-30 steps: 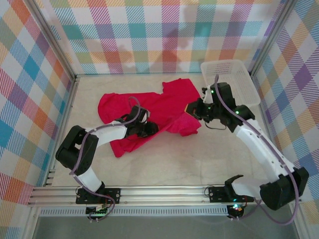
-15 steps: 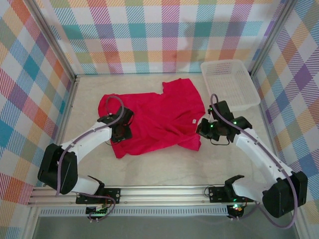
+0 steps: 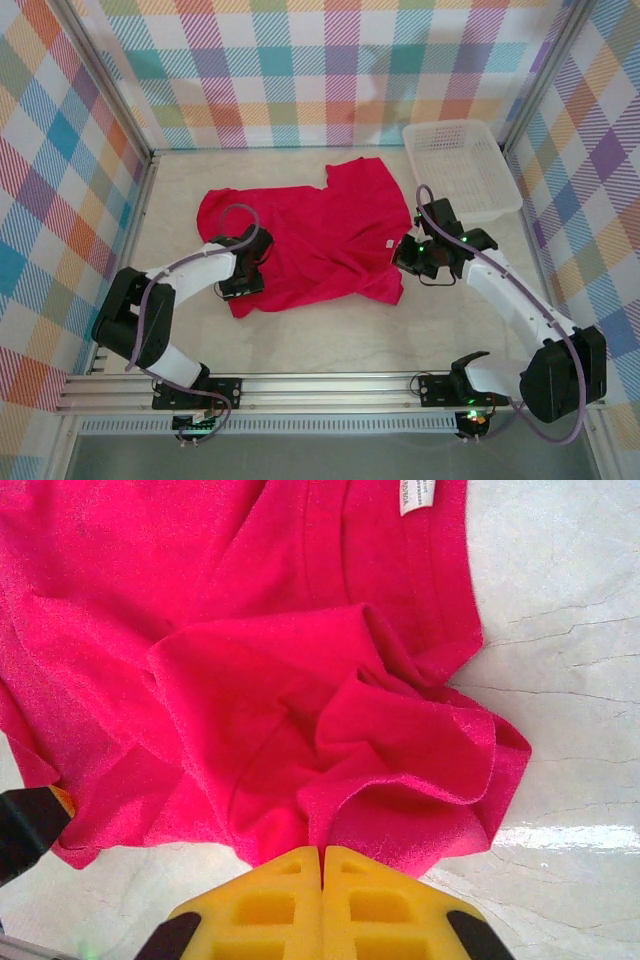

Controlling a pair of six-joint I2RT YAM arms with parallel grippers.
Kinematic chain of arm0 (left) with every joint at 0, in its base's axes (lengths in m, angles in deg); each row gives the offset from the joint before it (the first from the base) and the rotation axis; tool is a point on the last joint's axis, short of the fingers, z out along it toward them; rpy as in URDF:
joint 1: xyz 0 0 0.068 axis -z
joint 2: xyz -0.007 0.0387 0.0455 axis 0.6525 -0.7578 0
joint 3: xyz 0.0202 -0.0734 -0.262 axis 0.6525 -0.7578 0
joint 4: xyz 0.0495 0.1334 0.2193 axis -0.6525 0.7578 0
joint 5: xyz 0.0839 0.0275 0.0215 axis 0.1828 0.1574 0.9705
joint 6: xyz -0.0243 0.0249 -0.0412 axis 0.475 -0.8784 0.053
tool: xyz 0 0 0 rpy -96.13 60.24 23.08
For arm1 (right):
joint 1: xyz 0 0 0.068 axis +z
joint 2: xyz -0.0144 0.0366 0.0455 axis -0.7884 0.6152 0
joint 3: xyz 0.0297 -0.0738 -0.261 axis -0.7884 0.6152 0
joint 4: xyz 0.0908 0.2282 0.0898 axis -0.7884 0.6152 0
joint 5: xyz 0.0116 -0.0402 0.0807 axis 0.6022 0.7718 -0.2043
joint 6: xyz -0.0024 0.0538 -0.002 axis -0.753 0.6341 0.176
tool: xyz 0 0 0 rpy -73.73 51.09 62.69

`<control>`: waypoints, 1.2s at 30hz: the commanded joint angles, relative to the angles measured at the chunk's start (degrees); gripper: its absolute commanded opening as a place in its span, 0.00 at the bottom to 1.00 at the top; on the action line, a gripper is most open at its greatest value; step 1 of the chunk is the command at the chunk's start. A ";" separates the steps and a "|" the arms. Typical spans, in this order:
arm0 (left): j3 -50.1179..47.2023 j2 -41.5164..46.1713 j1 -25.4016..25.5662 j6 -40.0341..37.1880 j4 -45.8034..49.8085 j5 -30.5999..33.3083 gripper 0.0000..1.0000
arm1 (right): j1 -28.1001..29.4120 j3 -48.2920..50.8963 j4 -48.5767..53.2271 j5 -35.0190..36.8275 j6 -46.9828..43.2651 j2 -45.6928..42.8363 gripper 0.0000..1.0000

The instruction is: Fold the inside-out t-shirt

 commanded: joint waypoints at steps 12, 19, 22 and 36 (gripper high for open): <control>12.82 5.92 -0.85 -1.91 9.93 7.47 0.00 | -8.95 -11.51 2.10 -0.87 -2.42 2.72 0.00; 21.56 14.32 -6.99 -5.70 12.20 7.51 0.03 | -14.86 -19.16 9.78 5.46 -6.10 2.25 0.00; 22.74 15.64 -10.24 -6.87 11.85 6.42 0.04 | -17.30 -19.20 11.14 7.66 -6.68 1.05 0.00; 32.11 14.45 -15.87 -9.19 12.20 3.60 0.05 | -19.59 -21.83 11.39 7.87 -7.01 3.15 0.00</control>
